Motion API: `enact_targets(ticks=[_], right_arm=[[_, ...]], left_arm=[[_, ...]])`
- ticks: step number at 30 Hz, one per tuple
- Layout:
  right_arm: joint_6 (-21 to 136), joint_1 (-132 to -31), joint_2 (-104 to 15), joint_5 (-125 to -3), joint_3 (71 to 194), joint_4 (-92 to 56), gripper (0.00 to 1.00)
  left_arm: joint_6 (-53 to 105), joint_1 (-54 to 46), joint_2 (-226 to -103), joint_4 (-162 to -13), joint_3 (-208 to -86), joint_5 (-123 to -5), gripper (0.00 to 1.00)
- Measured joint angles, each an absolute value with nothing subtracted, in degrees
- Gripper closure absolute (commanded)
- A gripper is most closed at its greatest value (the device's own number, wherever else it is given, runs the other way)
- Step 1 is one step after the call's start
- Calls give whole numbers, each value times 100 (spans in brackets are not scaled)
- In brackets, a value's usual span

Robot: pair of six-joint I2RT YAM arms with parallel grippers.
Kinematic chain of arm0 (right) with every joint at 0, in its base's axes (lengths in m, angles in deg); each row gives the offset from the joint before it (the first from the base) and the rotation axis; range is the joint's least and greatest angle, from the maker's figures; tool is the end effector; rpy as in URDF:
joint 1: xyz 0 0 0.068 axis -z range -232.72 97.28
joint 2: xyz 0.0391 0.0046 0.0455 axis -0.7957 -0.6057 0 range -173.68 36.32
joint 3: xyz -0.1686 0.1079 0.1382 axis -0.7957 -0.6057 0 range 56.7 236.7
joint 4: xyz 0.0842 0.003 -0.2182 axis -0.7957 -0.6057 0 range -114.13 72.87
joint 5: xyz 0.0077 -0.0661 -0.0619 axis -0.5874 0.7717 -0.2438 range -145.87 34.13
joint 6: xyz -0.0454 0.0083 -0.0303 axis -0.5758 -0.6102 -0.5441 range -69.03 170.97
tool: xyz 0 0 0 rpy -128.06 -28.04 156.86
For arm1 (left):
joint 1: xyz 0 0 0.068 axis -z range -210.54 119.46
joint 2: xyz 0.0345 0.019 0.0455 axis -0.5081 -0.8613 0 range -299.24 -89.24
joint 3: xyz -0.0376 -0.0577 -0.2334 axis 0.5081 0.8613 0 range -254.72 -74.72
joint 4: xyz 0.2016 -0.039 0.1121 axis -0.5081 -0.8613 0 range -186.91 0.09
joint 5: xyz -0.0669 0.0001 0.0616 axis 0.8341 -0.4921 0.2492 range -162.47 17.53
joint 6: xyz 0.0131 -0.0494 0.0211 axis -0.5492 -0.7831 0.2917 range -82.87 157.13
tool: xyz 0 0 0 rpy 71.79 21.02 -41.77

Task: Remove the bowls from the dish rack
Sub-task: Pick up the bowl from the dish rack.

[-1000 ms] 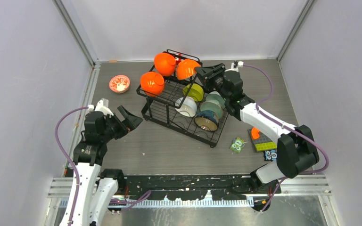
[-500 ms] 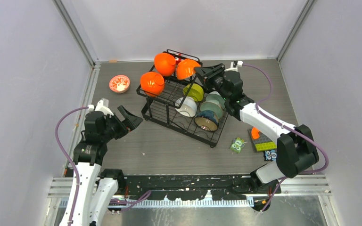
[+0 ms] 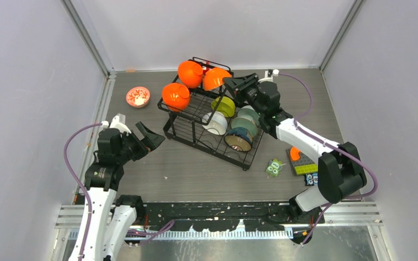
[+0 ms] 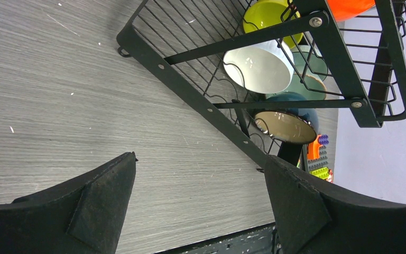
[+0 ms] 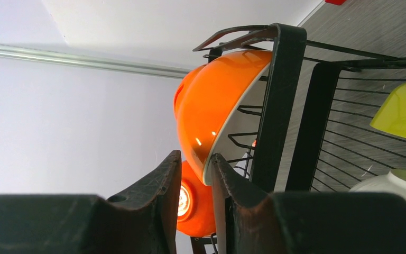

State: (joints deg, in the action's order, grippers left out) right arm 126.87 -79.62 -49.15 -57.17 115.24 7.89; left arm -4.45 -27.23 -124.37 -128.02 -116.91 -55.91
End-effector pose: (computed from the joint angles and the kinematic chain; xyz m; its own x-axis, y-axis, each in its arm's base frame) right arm 0.2959 0.1511 0.2984 -0.4656 0.8511 -0.2426 -0.0863 0.2292 0.9695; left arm 0.1290 -0.0181 0.2770 -0.5837 -0.6035 -0.5433 -0.1180 0.7250 -0.6785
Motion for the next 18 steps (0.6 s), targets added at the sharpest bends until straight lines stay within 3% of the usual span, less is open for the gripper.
enact_targets(ticks=[7,18], right_arm=[[12743,-7962,-5033,-5750,11524,904,63],[12809,-7962,-5164,-5730,11524,1178,66]], left_arm=[[-448,-2723,-12437,-12802,-11691,-5591,8],[-448,-2723,-12437,-12800,-11691,-5591,8]])
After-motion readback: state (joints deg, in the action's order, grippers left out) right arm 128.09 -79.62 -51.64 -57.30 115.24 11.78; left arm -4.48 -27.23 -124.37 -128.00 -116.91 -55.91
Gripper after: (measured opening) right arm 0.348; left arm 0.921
